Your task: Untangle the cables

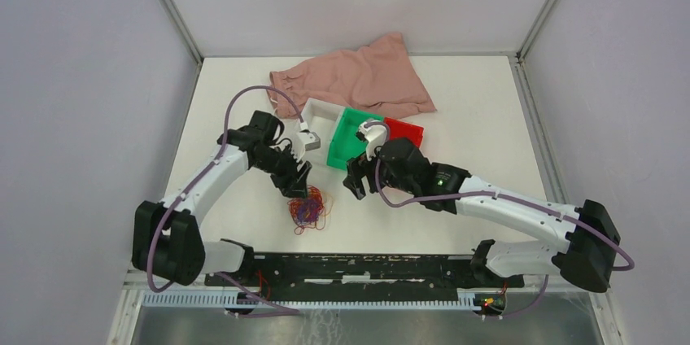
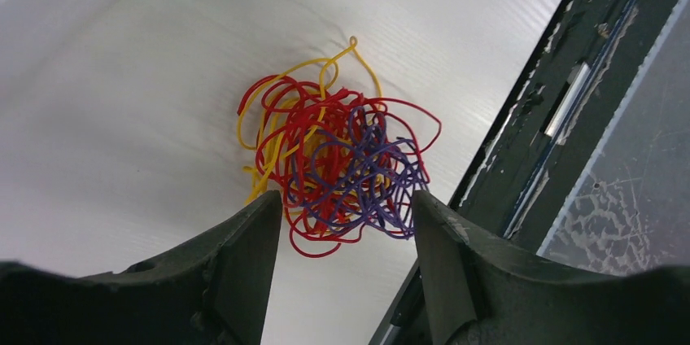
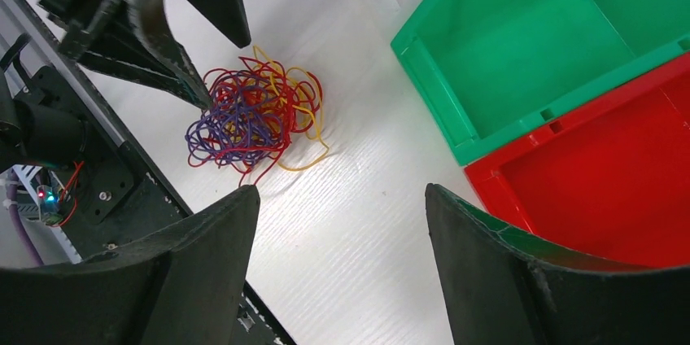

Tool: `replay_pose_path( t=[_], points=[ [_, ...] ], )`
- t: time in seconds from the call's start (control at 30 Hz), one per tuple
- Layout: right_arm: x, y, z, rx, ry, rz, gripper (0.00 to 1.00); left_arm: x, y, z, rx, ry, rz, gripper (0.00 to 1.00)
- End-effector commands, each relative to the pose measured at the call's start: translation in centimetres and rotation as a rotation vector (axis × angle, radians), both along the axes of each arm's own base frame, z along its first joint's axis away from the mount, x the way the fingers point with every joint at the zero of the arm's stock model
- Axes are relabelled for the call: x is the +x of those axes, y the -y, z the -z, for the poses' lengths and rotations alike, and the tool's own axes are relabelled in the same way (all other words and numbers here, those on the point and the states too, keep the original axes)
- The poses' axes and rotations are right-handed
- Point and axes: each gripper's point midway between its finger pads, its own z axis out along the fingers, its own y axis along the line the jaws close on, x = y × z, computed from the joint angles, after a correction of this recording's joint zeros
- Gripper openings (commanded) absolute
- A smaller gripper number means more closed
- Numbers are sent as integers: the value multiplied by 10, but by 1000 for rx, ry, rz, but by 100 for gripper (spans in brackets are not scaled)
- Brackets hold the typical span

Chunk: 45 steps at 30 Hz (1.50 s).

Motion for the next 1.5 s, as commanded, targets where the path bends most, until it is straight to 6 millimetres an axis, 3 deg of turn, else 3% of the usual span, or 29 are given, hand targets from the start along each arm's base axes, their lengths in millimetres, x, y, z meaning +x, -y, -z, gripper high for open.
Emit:
replay_pose_path(
  t=[0.0,0.27,0.5,0.7,0.9,1.0,1.1,1.27,1.47],
  points=[
    [7,-2,-40,88,78,27,80,-1,-7,17,71,-16,82,66],
    [4,2,-34,74,63,33,73,10,3,20,58,36,100,58],
    [3,1,-34,75,53,27,67,19,0,23,94,82,113,54],
    [3,2,-35,74,55,31,61,13,2,29,75,50,127,37],
    [2,4,-35,75,52,34,59,16,6,26,60,75,104,8],
    [1,1,-35,88,47,27,60,24,9,12,48,122,65,3],
    [1,-3,-37,116,52,18,66,29,15,-17,7,163,12,3],
    [3,-13,-49,171,116,10,77,27,23,-76,-80,216,-42,3],
    [4,-32,-71,261,212,-17,78,13,31,-120,-178,198,-100,3]
  ],
)
